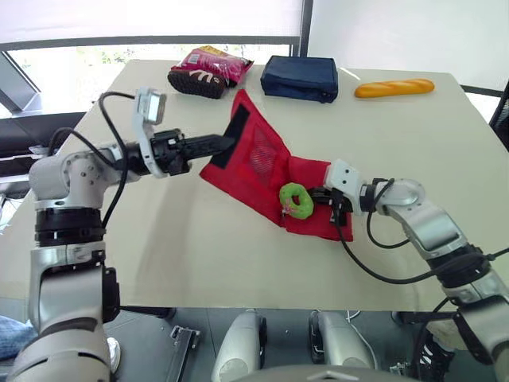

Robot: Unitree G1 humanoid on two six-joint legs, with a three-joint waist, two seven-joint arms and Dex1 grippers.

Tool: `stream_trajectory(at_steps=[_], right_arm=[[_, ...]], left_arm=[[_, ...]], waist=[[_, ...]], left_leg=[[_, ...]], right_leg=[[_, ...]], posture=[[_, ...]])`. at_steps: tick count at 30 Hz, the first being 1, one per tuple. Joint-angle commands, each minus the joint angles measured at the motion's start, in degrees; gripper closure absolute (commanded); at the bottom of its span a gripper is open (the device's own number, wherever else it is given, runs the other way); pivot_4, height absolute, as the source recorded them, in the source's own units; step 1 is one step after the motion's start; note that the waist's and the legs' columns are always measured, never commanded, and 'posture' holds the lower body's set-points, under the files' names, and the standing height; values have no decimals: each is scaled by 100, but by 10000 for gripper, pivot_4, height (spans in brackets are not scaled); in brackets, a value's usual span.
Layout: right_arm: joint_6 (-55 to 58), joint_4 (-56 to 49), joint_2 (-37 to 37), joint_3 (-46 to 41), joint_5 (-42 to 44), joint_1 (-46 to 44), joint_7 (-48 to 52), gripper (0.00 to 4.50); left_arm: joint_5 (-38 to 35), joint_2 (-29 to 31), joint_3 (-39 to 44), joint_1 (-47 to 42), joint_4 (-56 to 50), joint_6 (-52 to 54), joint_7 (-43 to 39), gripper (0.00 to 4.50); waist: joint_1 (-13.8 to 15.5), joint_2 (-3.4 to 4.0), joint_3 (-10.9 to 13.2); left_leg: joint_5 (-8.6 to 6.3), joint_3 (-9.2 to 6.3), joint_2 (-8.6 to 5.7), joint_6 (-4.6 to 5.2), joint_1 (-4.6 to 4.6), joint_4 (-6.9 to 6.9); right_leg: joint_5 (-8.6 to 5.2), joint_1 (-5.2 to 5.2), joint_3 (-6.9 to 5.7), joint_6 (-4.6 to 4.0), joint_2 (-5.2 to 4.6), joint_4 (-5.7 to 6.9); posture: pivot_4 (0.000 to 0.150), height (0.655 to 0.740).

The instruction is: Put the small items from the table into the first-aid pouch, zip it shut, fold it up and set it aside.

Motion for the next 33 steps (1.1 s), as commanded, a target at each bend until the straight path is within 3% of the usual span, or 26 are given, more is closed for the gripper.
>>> stream_trajectory(at_steps=[1,15,19,23,33], right_arm=[[206,279,116,147,-323,33,-103,43857],[316,195,386,-304,-357,92,-335,43857],[1164,-752,571,-1124,473,125,-453,43857],[1902,-1725,265,-1688,1004,304,-409,43857],[1704,-3504,-688,-3565,2052,1871,-138,43857]], left_arm=[[-370,-351,30,-228,-519,203,195,45000],[73,-1359,-729,-119,-318,19,631,45000],[241,-1547,-691,-186,118,-292,649,45000],[248,-1699,-738,-134,133,-353,598,45000],[588,-2304,-1075,-194,401,-454,763,45000]], waist=[[-12,0,0],[-2,-1,-1],[12,1,0],[34,3,3],[70,2,3]], left_leg=[[0,1,0,0,2,0],[2,2,-4,-3,13,1],[2,1,-7,-3,9,1],[2,-4,-10,-3,-3,1],[0,-15,-20,0,-8,0]], right_leg=[[0,0,1,1,1,5],[0,-3,15,0,5,30],[0,-4,16,0,4,30],[0,-10,13,1,0,28],[-5,-4,4,11,-4,13]], posture=[[1500,7164],[1500,7164],[1500,7164],[1500,7164],[1500,7164]])
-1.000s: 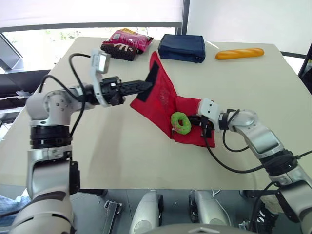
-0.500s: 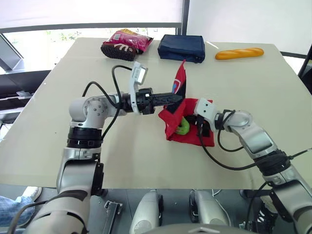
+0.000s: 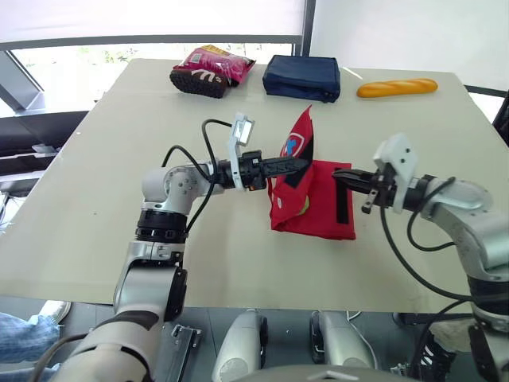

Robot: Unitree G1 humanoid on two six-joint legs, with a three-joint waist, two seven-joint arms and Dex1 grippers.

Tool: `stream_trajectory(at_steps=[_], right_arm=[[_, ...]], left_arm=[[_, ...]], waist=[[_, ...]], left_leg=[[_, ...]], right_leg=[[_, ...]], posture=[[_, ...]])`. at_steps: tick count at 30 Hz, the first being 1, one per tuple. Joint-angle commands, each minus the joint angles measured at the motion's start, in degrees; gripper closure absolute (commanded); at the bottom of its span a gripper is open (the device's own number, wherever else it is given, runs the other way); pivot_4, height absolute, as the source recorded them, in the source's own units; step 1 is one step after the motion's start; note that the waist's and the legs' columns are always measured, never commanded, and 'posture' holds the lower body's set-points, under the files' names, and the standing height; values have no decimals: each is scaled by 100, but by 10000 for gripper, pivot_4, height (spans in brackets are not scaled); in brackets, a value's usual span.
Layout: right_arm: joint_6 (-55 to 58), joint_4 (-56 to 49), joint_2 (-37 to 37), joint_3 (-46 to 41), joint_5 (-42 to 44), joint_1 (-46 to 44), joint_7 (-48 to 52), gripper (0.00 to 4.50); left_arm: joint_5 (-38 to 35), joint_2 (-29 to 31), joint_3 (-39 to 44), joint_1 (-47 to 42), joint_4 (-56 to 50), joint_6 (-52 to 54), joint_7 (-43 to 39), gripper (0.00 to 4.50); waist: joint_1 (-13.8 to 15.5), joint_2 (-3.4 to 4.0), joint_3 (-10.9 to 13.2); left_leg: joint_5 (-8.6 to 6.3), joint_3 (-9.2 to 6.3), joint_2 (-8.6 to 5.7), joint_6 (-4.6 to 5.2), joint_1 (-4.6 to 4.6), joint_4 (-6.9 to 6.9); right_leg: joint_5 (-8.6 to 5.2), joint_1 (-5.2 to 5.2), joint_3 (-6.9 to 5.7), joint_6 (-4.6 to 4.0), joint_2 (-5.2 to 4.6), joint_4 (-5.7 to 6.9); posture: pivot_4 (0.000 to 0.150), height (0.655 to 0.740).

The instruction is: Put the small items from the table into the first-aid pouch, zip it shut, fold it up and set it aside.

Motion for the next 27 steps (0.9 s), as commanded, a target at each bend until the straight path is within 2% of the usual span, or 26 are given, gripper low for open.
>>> stream_trajectory(at_steps=[1,7,13,16,21,23,24,27], right_arm=[[-114,-846,-249,-911,512,559,118,43857],[81,-1704,-690,-2302,1182,1814,185,43857],[-105,-1871,-766,-2909,1448,2432,141,43857],[-326,-1734,-808,-3165,1376,2828,278,36202],[-438,-1666,-812,-3481,1716,3126,380,11347],[-467,-1649,-847,-3581,1812,3211,410,1665],[-479,-1642,-869,-3611,1844,3242,408,0],[-497,-1621,-961,-3658,1884,3312,401,0]], left_arm=[[149,-197,-188,-104,38,-111,37,45000],[558,-638,-502,-186,518,-248,229,45000],[877,-865,-599,-315,986,-414,251,45000],[970,-935,-629,-344,1084,-436,200,45000],[1070,-1018,-628,-358,1163,-449,154,45000],[1108,-1055,-619,-362,1204,-452,166,38189],[1127,-1073,-609,-362,1220,-445,174,34857],[1176,-1130,-595,-351,1272,-457,197,21926]], waist=[[-5,0,0],[-4,1,-1],[-14,1,-1],[8,1,-1],[41,2,-1],[59,2,-1],[68,1,-1],[91,1,-1]], left_leg=[[0,0,0,0,0,0],[0,0,0,0,1,0],[0,-3,2,1,7,0],[-1,-3,1,1,5,0],[-1,-3,1,1,5,0],[-1,-4,1,1,5,0],[-1,-3,1,2,5,0],[-1,-3,1,2,5,0]], right_leg=[[0,0,0,1,0,0],[-8,2,2,12,-1,-3],[-15,6,-1,7,2,-3],[-14,8,0,8,1,-6],[-16,10,0,8,0,-12],[-17,11,0,6,0,-12],[-17,11,0,6,0,-14],[-17,12,0,6,0,-15]], posture=[[1500,7164],[1500,7164],[1500,7164],[1500,7164],[1500,7164],[1500,7164],[1500,7164],[1500,7164]])
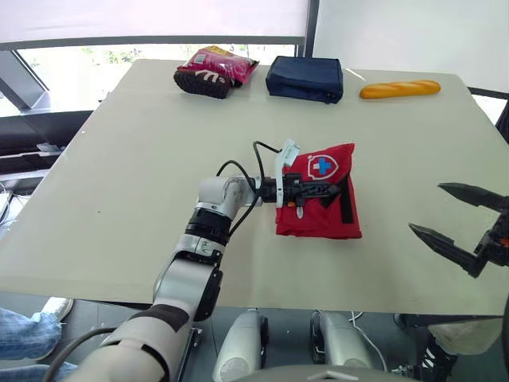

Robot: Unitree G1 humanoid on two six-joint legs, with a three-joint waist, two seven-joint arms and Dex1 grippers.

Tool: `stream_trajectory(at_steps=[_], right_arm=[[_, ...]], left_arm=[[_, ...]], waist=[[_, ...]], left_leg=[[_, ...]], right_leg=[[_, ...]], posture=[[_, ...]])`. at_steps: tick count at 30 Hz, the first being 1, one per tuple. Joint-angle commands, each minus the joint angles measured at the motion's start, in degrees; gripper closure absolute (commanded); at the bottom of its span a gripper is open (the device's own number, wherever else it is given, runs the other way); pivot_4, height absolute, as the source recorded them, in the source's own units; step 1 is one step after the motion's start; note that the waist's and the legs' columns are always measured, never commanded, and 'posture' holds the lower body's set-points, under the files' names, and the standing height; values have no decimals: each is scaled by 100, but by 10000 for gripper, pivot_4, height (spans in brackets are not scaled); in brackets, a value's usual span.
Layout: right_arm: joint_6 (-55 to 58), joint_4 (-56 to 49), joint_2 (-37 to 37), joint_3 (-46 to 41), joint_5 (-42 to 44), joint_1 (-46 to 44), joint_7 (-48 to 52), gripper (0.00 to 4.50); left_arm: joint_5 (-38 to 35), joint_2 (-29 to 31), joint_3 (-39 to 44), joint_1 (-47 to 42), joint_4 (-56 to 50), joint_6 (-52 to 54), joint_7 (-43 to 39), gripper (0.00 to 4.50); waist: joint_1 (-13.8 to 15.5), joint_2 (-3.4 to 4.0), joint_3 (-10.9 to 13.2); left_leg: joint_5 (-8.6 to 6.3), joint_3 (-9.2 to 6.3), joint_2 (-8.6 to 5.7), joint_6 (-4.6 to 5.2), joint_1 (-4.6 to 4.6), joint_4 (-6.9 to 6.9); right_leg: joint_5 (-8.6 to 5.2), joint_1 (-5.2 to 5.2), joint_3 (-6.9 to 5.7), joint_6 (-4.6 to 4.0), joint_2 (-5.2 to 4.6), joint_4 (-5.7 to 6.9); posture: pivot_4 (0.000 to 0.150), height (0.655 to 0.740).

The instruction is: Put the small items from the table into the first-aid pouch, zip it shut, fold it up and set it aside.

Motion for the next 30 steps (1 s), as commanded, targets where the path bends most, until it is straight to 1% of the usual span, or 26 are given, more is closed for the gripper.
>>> stream_trajectory(at_steps=[1,2,4,5,18,22,24,27,28,30], right_arm=[[-126,-52,-157,-276,127,24,-8,0],[-131,-47,-178,-272,144,22,-28,0],[-135,-50,-204,-247,164,-3,-88,0],[-138,-60,-211,-235,170,-3,-109,0],[-13,-76,-275,-38,290,-54,-513,0],[73,90,-264,298,546,-410,-717,0],[51,183,-296,479,508,-479,-676,0],[-46,413,-317,797,402,-661,-619,7546],[-65,463,-314,868,386,-708,-621,11578],[-199,626,-278,1288,230,-924,-561,21264]], left_arm=[[74,-81,-29,-55,103,-13,33,17080],[83,-99,-25,-53,118,-13,38,12473],[106,-128,-50,-25,122,-15,32,5307],[116,-140,-63,-4,113,-17,28,508],[111,-75,-193,140,-33,71,-273,508],[121,-55,-204,188,-60,65,-310,508],[109,-57,-195,203,-84,64,-322,508],[101,-62,-189,227,-114,58,-330,0],[101,-62,-189,233,-121,56,-335,0],[103,-69,-187,244,-133,42,-339,0]], waist=[[8,0,0],[9,0,0],[13,0,-2],[15,0,-2],[13,1,-4],[7,2,-5],[9,2,-5],[10,2,-5],[11,2,-5],[10,2,-5]], left_leg=[[0,0,0,0,0,0],[0,0,0,0,0,0],[0,0,0,0,2,0],[0,-1,0,0,4,0],[0,-9,-1,0,4,0],[0,-10,0,0,5,0],[0,-12,0,0,4,0],[0,-15,0,0,2,0],[0,-14,0,0,2,0],[0,-13,-1,0,2,0]], right_leg=[[-1,0,0,-1,0,-1],[-3,1,-1,-5,0,-1],[-5,2,0,-9,0,-1],[-6,6,-1,-9,0,-2],[-6,12,-4,-9,1,-11],[-6,12,-4,-9,1,-11],[-6,12,-7,-10,2,-12],[-5,12,-8,-12,2,-14],[-5,13,-8,-13,1,-14],[-4,12,-7,-13,1,-15]], posture=[[1500,7164],[1500,7164],[1500,7164],[1500,7164],[1500,7164],[1500,7164],[1500,7164],[1500,7164],[1500,7164],[1500,7164]])
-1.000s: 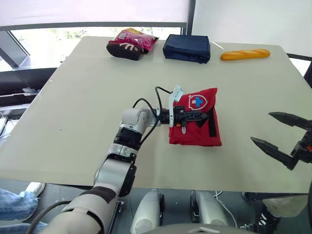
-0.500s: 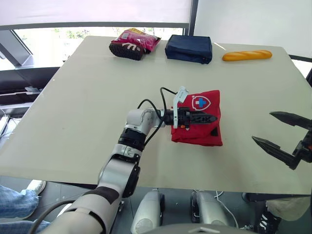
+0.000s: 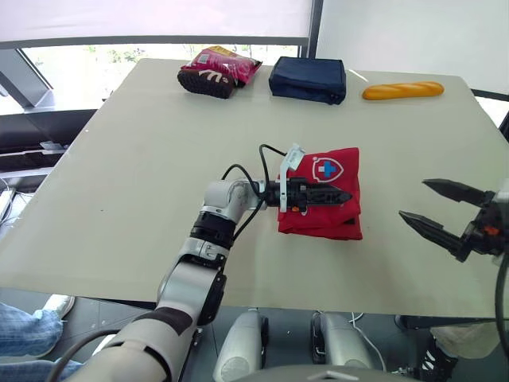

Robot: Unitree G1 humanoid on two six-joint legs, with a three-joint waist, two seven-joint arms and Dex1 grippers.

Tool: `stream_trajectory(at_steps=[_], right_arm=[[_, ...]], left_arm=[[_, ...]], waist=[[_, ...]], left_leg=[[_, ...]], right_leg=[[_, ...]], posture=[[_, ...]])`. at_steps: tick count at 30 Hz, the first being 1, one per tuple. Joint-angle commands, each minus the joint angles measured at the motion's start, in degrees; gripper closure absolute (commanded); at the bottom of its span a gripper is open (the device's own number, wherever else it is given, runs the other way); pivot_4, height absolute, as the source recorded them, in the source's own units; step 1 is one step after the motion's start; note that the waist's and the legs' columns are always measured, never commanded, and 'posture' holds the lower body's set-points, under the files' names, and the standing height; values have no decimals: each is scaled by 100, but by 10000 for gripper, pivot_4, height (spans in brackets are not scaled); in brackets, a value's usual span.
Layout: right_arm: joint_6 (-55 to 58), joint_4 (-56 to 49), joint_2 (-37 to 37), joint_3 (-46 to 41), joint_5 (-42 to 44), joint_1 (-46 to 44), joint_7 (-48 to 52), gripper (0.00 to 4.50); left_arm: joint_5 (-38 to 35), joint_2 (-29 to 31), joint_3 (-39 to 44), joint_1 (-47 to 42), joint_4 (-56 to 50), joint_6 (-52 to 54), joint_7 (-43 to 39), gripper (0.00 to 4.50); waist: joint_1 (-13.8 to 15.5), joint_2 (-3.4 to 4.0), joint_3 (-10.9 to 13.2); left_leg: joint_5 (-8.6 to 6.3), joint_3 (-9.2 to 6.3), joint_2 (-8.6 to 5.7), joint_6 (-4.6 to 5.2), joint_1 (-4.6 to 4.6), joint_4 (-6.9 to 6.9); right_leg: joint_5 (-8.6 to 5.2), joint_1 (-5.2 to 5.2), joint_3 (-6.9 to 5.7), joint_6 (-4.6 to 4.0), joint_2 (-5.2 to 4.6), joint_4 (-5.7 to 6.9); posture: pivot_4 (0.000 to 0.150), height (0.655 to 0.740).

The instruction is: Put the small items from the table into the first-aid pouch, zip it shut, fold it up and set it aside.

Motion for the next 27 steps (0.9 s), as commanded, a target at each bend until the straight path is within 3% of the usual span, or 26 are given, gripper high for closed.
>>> stream_trajectory(at_steps=[1,3,5,10,17,23,27], right_arm=[[-330,213,-23,595,-242,-394,104,25634],[-480,445,52,1045,-437,-749,119,37139],[-646,761,204,1564,-684,-1216,116,44650],[-1162,1551,642,2579,-1347,-1830,261,44650],[-2068,2814,1061,3413,-2318,-1739,468,44650],[-2356,3106,1074,3820,-2901,-1601,516,44650],[-2312,2972,1112,3570,-2764,-1678,462,44650]], left_arm=[[50,-9,-77,130,-9,50,26,0],[52,-18,-75,136,-8,34,27,0],[57,-19,-79,138,-15,24,18,0],[39,15,-52,137,-78,33,2,0],[4,89,-11,201,-219,41,-9,0],[-34,125,10,259,-362,-8,-38,0],[-102,218,44,338,-799,-275,-160,0]], waist=[[-3,0,0],[-11,1,0],[-13,2,-1],[10,2,-1],[-11,3,-1],[-36,6,-3],[-58,7,-3]], left_leg=[[0,-1,0,0,0,0],[0,0,1,0,2,0],[0,0,1,0,2,0],[0,-5,0,0,-1,0],[0,-4,-3,0,-3,0],[1,-4,-1,0,3,0],[1,-4,1,-1,4,0]], right_leg=[[0,0,-1,0,1,0],[0,0,-1,1,2,0],[-1,0,-1,1,3,0],[14,0,-6,1,3,0],[23,0,-6,3,3,-2],[22,1,-6,5,6,0],[23,1,-6,4,8,2]], posture=[[1500,7164],[1500,7164],[1500,7164],[1500,7164],[1500,7164],[1500,7164],[1500,7164]])
